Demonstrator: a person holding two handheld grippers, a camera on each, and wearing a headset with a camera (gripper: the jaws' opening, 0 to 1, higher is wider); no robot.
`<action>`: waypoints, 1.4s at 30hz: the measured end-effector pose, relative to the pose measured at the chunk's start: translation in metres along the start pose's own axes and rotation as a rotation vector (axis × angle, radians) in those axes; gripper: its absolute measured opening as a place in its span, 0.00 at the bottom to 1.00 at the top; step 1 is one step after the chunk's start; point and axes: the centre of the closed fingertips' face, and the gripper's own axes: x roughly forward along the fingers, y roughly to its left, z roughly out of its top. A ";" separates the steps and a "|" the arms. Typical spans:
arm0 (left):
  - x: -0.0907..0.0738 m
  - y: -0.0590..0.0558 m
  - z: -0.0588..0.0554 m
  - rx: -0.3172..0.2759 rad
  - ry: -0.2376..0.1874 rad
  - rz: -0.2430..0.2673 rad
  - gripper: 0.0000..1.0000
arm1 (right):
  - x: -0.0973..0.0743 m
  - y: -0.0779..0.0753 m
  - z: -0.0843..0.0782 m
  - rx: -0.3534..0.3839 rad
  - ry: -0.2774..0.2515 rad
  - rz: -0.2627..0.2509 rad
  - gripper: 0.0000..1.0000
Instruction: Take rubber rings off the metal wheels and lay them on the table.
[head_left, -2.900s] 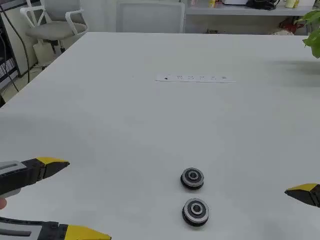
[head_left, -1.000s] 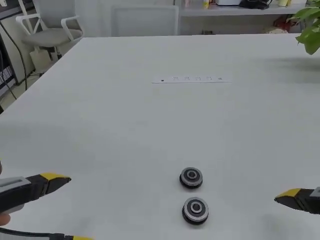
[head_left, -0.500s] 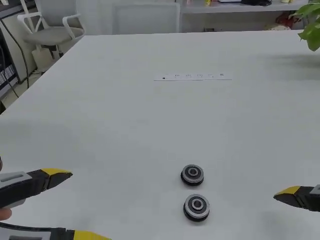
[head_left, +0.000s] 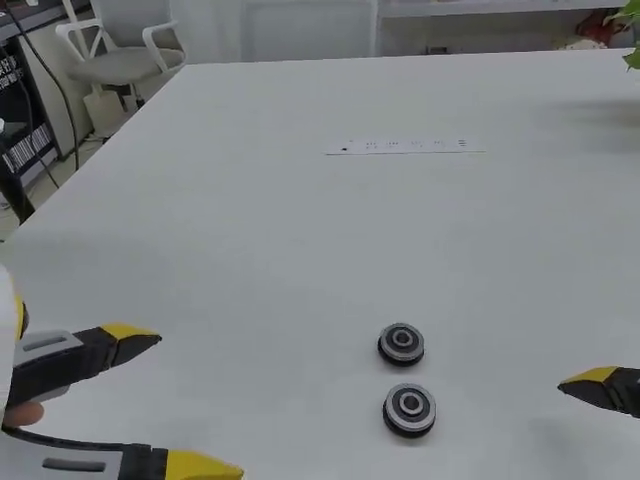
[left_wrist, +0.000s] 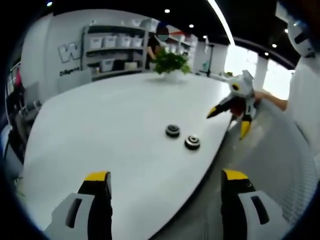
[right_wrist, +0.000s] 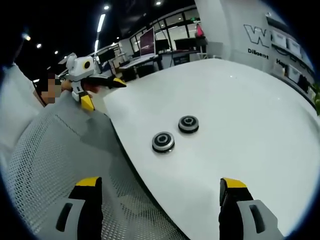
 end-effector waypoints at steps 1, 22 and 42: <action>-0.001 -0.001 0.003 0.009 -0.015 -0.002 0.92 | 0.000 0.000 0.001 0.002 -0.008 0.004 0.96; -0.011 -0.028 0.085 0.205 -0.151 -0.095 0.88 | -0.003 -0.005 0.026 -0.106 -0.065 -0.010 0.88; 0.057 -0.065 0.130 0.415 -0.190 -0.263 0.80 | 0.003 -0.012 0.079 -0.214 -0.178 0.037 0.61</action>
